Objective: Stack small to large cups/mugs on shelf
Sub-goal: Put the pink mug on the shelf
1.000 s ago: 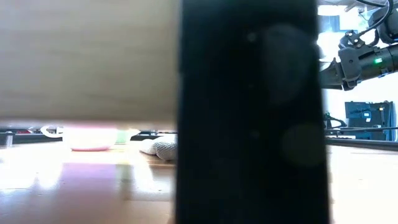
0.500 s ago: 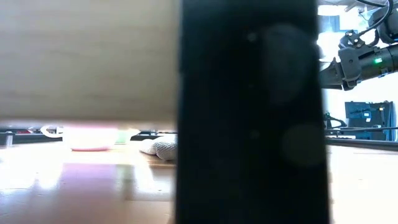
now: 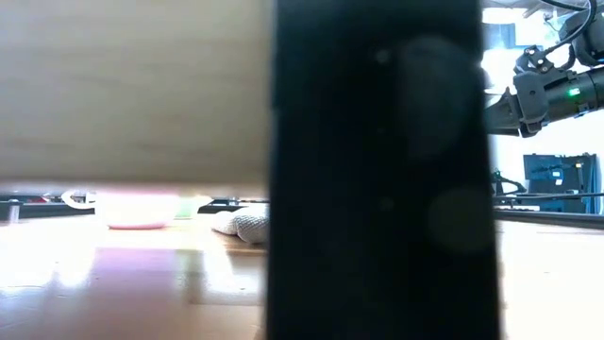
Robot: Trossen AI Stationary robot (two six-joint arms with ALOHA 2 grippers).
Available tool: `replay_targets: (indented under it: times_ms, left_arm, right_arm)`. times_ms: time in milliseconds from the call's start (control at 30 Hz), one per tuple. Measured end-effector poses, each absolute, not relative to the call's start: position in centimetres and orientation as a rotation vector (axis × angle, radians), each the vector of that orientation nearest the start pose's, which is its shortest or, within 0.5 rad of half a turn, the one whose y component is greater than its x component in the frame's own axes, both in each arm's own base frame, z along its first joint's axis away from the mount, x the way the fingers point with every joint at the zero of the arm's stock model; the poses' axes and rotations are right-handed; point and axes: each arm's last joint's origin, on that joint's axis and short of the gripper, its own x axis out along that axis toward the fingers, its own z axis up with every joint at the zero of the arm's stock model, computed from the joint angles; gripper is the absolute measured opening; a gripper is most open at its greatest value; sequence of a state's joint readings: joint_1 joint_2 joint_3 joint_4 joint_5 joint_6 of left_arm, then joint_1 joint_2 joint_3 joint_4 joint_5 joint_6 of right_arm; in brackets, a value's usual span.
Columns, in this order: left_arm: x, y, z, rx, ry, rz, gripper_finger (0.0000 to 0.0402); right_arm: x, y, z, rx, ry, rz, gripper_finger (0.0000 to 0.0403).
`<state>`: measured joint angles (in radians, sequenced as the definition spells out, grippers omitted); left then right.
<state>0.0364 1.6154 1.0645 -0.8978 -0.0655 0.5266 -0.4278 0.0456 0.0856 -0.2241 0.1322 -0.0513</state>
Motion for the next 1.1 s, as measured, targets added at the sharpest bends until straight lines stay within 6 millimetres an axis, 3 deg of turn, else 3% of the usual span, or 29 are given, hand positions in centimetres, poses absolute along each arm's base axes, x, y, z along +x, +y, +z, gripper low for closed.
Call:
replay_targets:
  times_ms: [367,1100]
  left_arm:
    - [28.35,1.21,19.42,0.437,1.437,-0.289,0.0281]
    - [28.36,1.2,19.41,0.429,1.437,-0.285,0.0157]
  right_arm:
    - [8.35,-4.23,16.76,-0.022,0.199,-0.553,0.026]
    - [8.35,-4.23,16.77,-0.022,0.198,-0.553,0.026]
